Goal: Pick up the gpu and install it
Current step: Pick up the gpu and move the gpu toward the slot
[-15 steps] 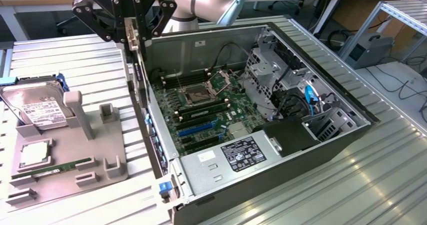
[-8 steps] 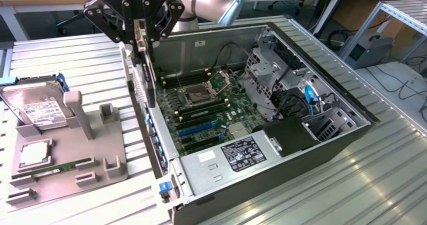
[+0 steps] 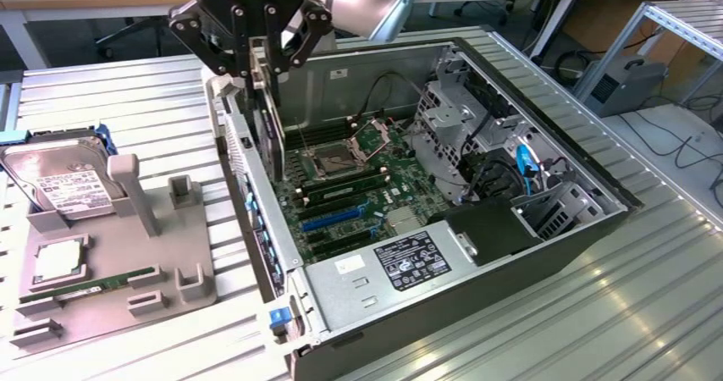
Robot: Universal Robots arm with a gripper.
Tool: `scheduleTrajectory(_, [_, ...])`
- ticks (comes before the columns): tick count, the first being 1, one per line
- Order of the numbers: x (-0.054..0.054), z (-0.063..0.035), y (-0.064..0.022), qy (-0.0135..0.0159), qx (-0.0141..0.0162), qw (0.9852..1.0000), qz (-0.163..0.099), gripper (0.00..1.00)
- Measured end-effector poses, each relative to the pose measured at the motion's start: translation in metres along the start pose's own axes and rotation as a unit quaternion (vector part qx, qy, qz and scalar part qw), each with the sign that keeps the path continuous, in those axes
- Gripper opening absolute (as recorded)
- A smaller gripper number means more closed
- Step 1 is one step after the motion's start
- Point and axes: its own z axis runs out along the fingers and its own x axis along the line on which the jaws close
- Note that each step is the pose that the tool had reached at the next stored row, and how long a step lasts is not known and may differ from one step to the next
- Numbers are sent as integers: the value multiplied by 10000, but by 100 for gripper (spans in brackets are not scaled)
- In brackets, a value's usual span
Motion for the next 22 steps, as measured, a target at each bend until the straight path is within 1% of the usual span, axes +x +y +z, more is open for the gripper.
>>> scheduleTrajectory(7, [-93, 35, 9, -1, 8, 10000, 0, 27])
scheduleTrajectory(18, [-184, 74, 18, -1, 16, 10000, 0, 27])
scheduleTrajectory(22, [-233, 99, 23, -2, 21, 10000, -1, 27])
